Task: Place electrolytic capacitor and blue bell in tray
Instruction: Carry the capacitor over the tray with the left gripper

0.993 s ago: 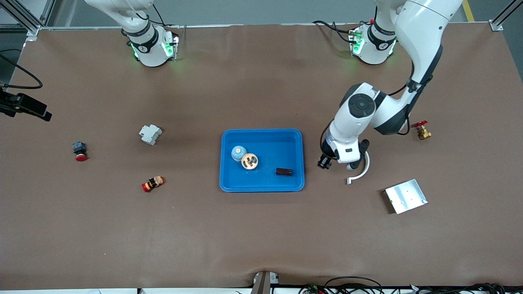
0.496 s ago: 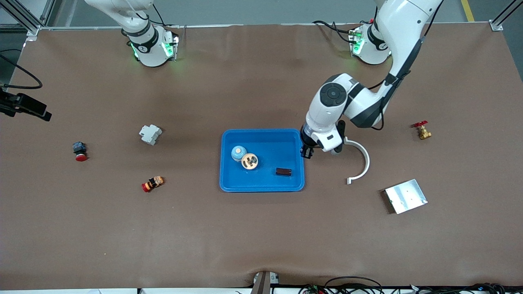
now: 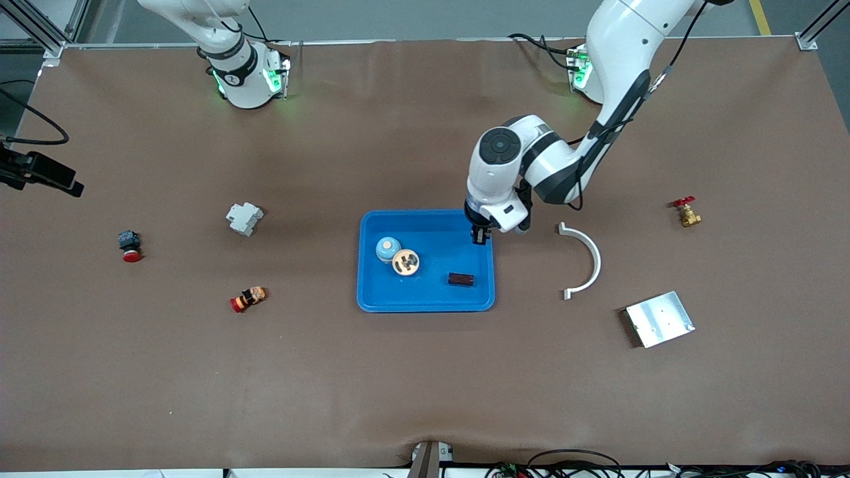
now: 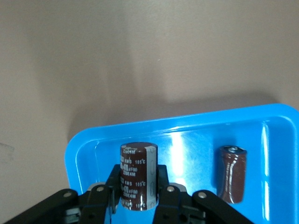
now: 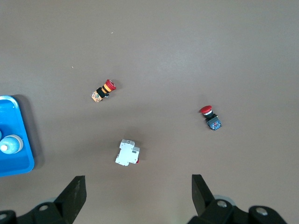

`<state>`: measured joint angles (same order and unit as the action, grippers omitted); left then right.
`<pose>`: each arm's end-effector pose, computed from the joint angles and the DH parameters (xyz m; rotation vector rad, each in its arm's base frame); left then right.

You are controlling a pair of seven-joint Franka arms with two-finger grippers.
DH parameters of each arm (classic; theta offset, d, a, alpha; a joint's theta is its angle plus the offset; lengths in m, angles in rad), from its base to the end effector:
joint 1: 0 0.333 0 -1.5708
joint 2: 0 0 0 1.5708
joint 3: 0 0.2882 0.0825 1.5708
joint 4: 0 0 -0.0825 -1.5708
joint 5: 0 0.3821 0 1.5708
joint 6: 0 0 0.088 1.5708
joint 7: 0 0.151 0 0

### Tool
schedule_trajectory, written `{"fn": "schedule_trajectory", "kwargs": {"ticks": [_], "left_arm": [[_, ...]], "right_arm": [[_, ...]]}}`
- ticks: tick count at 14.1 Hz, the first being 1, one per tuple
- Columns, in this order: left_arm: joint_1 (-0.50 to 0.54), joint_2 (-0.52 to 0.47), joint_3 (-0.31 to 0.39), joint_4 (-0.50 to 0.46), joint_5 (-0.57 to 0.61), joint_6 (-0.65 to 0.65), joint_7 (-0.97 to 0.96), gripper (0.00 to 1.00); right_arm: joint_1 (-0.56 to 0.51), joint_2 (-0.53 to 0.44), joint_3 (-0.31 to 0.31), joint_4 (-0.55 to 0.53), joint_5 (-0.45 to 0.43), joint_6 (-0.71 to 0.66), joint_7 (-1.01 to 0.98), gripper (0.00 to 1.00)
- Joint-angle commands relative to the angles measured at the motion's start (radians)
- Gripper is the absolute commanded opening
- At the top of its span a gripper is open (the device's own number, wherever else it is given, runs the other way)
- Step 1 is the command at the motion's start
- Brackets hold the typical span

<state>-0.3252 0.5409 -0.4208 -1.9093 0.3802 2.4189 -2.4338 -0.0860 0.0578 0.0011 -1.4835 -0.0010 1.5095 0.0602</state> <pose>0.4620 -0.4116 0.1690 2.3114 2.0710 0.0657 0.5596 -0.0478 0.5560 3.1324 -0.2277 -0.0500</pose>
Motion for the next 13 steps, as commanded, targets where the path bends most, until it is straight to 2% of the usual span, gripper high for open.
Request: {"fn": "schedule_trajectory", "kwargs": {"ticks": [1, 6, 13], "left_arm": [[-0.044, 0.086, 0.01, 0.119, 0.043, -0.089, -0.06, 0.0], [-0.074, 0.142, 0.033, 0.168, 0.074, -0.09, -0.08, 0.0], [-0.097, 0.159, 0.05, 0.174, 0.078, -0.09, -0.091, 0.0]], "right_arm": [[-0.018, -0.009, 0.01, -0.004, -0.005, -0.005, -0.013, 1.0], [-0.02, -0.009, 0.01, -0.006, -0.004, -0.005, -0.013, 1.0], [-0.028, -0.009, 0.01, -0.006, -0.002, -0.006, -0.013, 1.0]]}}
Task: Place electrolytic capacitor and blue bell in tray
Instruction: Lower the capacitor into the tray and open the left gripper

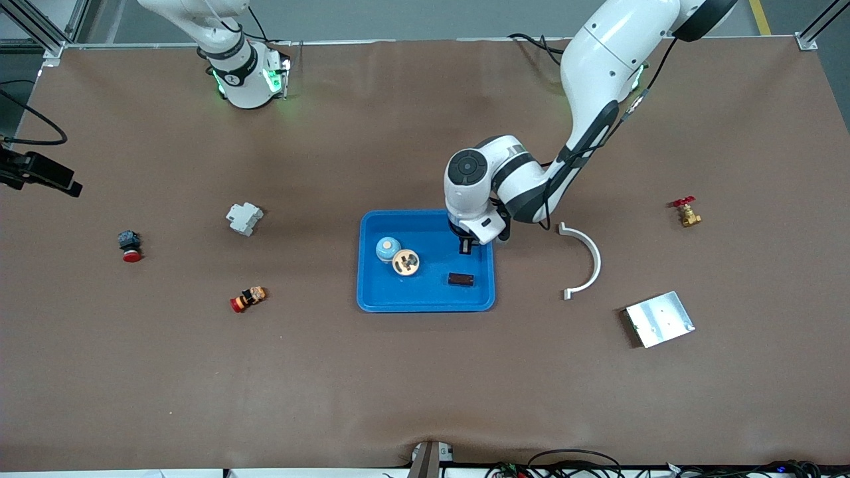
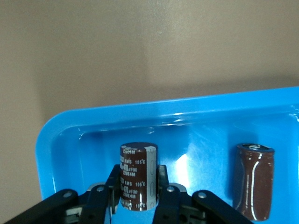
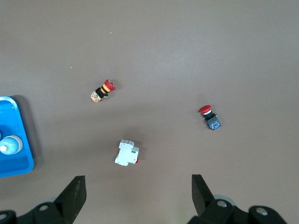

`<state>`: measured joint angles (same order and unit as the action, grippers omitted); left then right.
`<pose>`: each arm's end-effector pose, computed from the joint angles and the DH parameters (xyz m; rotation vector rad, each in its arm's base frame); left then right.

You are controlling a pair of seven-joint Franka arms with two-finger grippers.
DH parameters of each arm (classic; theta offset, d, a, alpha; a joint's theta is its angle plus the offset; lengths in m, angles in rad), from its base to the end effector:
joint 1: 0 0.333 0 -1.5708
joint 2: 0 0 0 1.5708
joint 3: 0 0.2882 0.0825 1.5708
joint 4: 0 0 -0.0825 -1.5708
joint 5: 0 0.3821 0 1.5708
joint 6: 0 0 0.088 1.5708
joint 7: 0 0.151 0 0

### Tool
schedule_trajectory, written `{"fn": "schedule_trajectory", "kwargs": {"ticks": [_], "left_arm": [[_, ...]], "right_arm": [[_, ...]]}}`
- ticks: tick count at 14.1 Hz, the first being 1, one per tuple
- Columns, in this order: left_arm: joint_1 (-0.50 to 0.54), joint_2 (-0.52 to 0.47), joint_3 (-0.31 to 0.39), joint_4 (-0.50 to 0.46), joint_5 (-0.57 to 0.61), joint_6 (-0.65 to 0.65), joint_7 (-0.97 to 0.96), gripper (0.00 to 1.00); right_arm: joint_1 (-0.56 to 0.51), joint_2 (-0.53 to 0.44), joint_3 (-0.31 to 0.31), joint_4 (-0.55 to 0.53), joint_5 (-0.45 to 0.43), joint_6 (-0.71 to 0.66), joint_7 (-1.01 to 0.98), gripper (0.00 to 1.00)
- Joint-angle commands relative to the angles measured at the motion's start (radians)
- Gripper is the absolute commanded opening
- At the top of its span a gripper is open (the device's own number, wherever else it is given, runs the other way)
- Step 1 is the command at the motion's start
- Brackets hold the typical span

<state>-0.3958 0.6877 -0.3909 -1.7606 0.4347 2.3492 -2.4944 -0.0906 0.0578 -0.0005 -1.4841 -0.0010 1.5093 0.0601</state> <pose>0.4669 -0.4364 0.1315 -2.3132 -2.0949 -0.0909 0.5593 -0.0512 0.5557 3.1317 -0.2373 -0.0512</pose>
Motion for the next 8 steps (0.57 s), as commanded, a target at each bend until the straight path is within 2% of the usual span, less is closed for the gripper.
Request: {"fn": "schedule_trajectory", "kwargs": {"ticks": [1, 8], "left_arm": [[-0.032, 0.015, 0.024, 0.03, 0.024, -0.021, -0.031, 0.0], [-0.037, 0.033, 0.032, 0.041, 0.026, -0.019, -0.031, 0.0]], "right_arm": [[-0.024, -0.007, 0.011, -0.005, -0.002, -0.006, -0.013, 1.0], [-0.026, -0.007, 0.011, -0.005, 0.006, -0.003, -0.013, 1.0]]}}
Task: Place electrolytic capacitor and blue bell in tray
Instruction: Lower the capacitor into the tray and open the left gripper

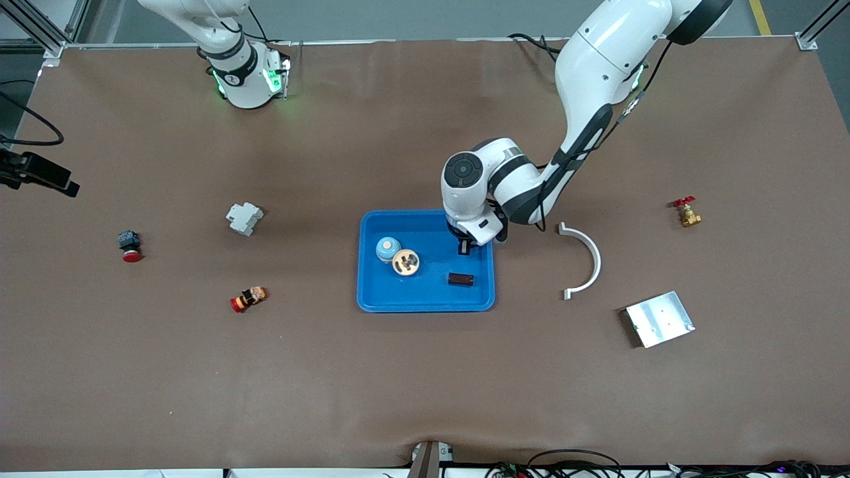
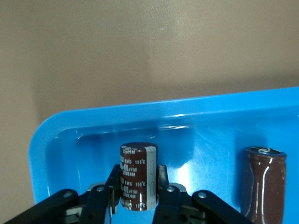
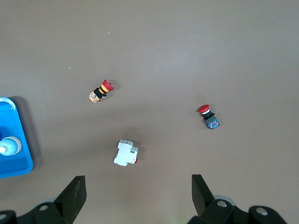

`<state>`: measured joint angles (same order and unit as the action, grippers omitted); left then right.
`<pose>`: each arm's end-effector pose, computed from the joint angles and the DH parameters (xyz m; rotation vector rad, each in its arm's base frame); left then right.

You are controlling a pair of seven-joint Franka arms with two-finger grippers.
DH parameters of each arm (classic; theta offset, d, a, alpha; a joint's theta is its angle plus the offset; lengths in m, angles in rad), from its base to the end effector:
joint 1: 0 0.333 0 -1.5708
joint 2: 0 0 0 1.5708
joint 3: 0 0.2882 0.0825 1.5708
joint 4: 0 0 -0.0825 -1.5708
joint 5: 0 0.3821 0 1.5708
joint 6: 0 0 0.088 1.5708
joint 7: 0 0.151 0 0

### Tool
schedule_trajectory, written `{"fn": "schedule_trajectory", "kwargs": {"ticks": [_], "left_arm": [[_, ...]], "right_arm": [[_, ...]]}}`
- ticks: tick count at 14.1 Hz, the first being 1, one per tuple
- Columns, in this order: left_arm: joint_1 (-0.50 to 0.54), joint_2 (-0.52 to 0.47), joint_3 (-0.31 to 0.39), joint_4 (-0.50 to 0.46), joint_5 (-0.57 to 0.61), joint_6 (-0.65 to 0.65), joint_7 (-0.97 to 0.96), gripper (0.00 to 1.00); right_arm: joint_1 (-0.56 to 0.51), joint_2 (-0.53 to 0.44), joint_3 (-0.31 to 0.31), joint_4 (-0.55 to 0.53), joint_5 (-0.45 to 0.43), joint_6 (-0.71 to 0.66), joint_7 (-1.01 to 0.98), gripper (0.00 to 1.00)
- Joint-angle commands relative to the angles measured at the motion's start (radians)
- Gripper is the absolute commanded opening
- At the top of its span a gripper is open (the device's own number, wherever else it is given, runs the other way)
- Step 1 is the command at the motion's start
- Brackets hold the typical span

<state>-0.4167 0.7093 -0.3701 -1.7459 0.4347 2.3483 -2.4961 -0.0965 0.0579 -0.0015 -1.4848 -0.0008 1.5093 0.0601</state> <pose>0.4669 -0.4369 0.1212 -2.3043 -2.0868 -0.0988 0.5589 -0.0550 0.5553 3.1311 -0.2481 -0.0525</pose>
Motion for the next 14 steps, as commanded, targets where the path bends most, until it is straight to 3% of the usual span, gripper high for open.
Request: {"fn": "schedule_trajectory", "kwargs": {"ticks": [1, 2, 3, 7, 14], "left_arm": [[-0.014, 0.012, 0.011, 0.026, 0.027, -0.018, -0.02, 0.0], [-0.014, 0.012, 0.011, 0.026, 0.027, -0.017, -0.02, 0.36], [-0.016, 0.012, 0.011, 0.026, 0.027, -0.017, -0.018, 0.99], [-0.001, 0.004, 0.011, 0.035, 0.029, -0.018, -0.006, 1.0], [0.038, -0.073, -0.006, 0.045, -0.005, -0.05, 0.238, 1.0]], "right_arm": [[-0.02, -0.007, 0.011, -0.006, 0.019, -0.004, -0.013, 1.0], [-0.02, -0.007, 0.011, -0.006, 0.019, -0.006, -0.013, 1.0], [-0.022, -0.007, 0.011, -0.006, 0.019, -0.006, -0.013, 1.0], [-0.04, -0.006, 0.012, -0.006, 0.021, -0.004, -0.016, 1.0], [-0.04, -0.006, 0.012, -0.006, 0.022, -0.004, -0.016, 1.0]]}}
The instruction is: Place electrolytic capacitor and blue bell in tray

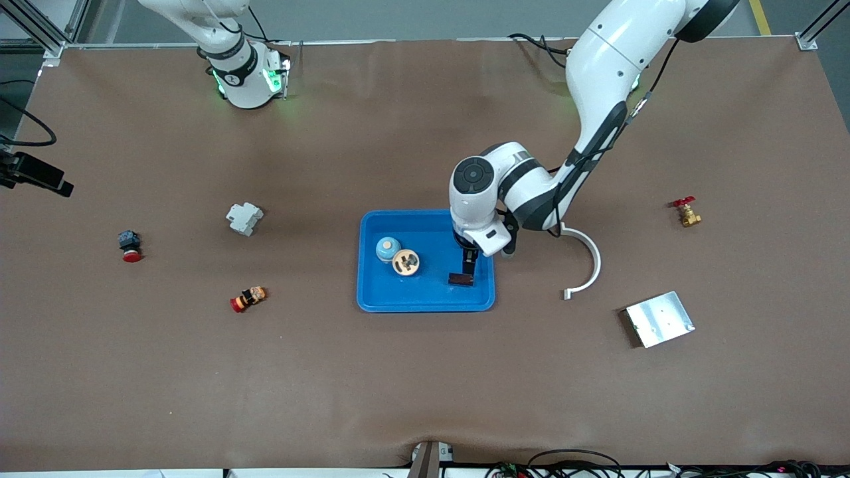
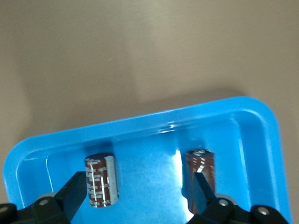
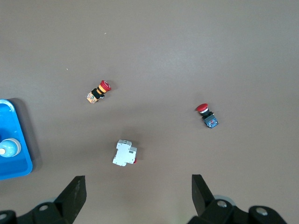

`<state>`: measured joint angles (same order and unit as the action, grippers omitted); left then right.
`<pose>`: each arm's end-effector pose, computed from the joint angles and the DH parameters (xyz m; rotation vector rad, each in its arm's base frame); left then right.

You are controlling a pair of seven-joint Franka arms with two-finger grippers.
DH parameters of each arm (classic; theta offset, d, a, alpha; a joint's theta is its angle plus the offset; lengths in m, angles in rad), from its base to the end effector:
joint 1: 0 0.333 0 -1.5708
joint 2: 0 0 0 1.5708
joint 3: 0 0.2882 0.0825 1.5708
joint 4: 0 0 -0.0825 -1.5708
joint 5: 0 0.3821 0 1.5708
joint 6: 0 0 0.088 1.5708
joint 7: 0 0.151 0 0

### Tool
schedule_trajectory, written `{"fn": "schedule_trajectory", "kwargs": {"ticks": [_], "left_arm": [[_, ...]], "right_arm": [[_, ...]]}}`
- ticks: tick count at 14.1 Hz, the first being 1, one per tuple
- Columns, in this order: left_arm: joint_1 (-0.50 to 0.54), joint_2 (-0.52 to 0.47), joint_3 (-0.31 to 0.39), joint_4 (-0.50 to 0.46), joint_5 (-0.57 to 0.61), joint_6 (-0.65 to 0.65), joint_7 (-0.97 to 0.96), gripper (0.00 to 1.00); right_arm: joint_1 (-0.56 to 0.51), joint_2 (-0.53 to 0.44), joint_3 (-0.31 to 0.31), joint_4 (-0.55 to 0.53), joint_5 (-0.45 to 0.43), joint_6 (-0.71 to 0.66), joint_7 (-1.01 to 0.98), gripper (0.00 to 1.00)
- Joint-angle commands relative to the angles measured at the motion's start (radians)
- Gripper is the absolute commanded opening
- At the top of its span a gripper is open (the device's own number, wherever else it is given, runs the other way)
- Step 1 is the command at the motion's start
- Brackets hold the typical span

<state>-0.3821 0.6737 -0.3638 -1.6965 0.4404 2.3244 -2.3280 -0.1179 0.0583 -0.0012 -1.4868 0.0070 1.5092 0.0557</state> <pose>0.5060 -0.4244 0.1599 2.4343 1.9577 0.1531 0.5577 -0.0656 0.5541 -3.1211 0.2730 0.0559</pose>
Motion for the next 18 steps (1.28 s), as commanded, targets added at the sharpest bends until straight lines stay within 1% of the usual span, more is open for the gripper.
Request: {"fn": "schedule_trajectory", "kwargs": {"ticks": [1, 3, 4, 5, 6, 8, 10, 12, 13, 14, 15, 18], "left_arm": [[0.002, -0.042, -0.012, -0.002, -0.015, -0.027, 0.119, 1.0], [0.002, -0.054, -0.015, 0.0, -0.02, -0.028, 0.232, 1.0], [0.012, -0.062, -0.017, -0.005, -0.026, -0.028, 0.322, 1.0], [0.04, -0.065, -0.024, -0.005, -0.041, -0.033, 0.425, 1.0], [0.075, -0.077, -0.056, -0.006, -0.054, -0.037, 0.553, 1.0], [0.144, -0.091, -0.121, 0.003, -0.057, -0.095, 0.848, 1.0], [0.176, -0.106, -0.132, 0.015, -0.051, -0.111, 1.031, 1.0], [0.242, -0.143, -0.138, 0.023, -0.055, -0.122, 1.226, 1.0], [0.255, -0.161, -0.139, 0.024, -0.058, -0.138, 1.304, 1.0], [0.305, -0.17, -0.147, 0.026, -0.064, -0.143, 1.367, 1.0], [0.331, -0.18, -0.162, 0.026, -0.058, -0.149, 1.415, 1.0], [0.392, -0.184, -0.162, 0.026, -0.054, -0.149, 1.545, 1.0]], "right_arm": [[-0.019, -0.006, 0.012, -0.004, 0.013, -0.004, -0.011, 1.0], [-0.02, -0.006, 0.012, -0.004, 0.014, -0.003, -0.011, 1.0], [-0.019, -0.006, 0.012, -0.004, 0.014, -0.003, -0.011, 1.0], [-0.02, -0.006, 0.012, -0.004, 0.014, -0.003, -0.011, 1.0], [-0.02, -0.006, 0.012, -0.004, 0.014, -0.003, -0.011, 1.0], [-0.02, -0.006, 0.012, -0.004, 0.014, -0.003, -0.011, 1.0], [-0.02, -0.006, 0.012, -0.004, 0.014, -0.003, -0.011, 1.0], [-0.023, -0.006, 0.012, -0.004, 0.016, -0.003, -0.011, 1.0], [-0.023, -0.006, 0.012, -0.004, 0.021, -0.003, -0.013, 1.0], [-0.023, -0.006, 0.012, -0.004, 0.022, -0.003, -0.013, 1.0], [-0.025, -0.006, 0.012, -0.004, 0.022, -0.003, -0.013, 1.0], [-0.025, -0.006, 0.012, -0.004, 0.022, -0.003, -0.013, 1.0]]}}
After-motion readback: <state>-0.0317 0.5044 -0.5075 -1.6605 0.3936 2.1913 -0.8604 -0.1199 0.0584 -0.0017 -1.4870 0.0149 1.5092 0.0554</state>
